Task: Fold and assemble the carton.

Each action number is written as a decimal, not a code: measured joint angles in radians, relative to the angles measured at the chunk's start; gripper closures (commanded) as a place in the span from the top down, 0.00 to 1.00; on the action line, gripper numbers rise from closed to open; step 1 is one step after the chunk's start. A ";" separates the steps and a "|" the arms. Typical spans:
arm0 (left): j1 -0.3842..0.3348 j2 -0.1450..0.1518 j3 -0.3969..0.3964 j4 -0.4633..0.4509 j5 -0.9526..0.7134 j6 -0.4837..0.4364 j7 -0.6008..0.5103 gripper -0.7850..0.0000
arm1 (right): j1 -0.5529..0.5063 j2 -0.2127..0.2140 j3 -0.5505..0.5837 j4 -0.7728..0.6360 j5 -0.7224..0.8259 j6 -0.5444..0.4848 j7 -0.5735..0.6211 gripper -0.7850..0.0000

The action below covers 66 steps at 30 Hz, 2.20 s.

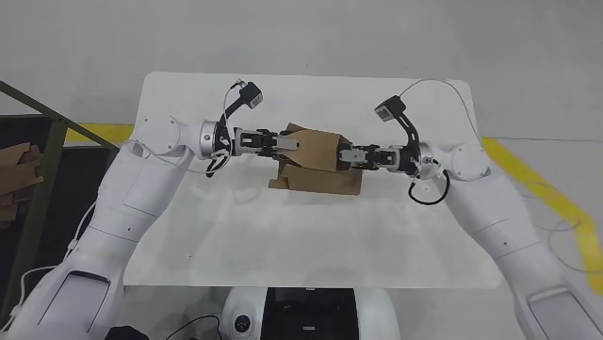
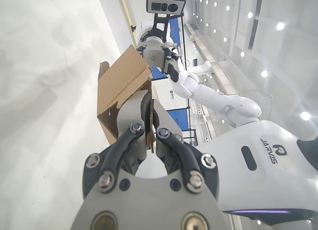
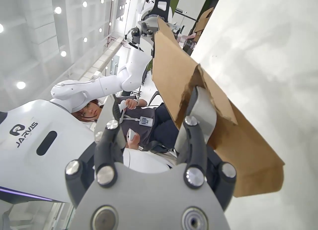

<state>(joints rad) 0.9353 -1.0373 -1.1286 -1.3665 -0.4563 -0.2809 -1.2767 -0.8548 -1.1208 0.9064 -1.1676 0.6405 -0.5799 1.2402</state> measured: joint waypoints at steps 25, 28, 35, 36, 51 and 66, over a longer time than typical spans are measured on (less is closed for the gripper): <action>-0.012 -0.004 0.020 0.017 0.003 0.000 0.002 0.00 | 0.055 -0.034 -0.070 0.073 0.046 -0.007 -0.007 0.29; -0.013 -0.004 0.022 0.018 0.005 0.001 0.004 0.00 | 0.061 -0.036 -0.073 0.078 0.040 -0.009 -0.009 0.15; -0.014 -0.004 0.022 0.015 0.014 -0.001 0.012 0.00 | 0.067 -0.037 -0.075 0.087 0.026 -0.014 -0.014 0.00; -0.013 -0.004 0.022 0.014 0.016 -0.001 0.013 0.00 | 0.067 -0.037 -0.076 0.089 0.023 -0.014 -0.014 0.00; 0.010 0.004 -0.004 -0.016 0.008 -0.005 0.017 1.00 | 0.083 -0.043 -0.073 0.139 -0.010 0.006 0.006 0.00; -0.004 0.003 -0.026 -0.023 -0.156 0.012 -0.081 1.00 | 0.081 -0.052 -0.064 0.127 -0.074 0.032 -0.025 0.00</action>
<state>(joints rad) 0.9317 -1.0341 -1.1545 -1.3891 -0.6122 -0.2684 -1.3575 -0.7736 -1.1727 0.8422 -1.0408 0.5666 -0.5484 1.2157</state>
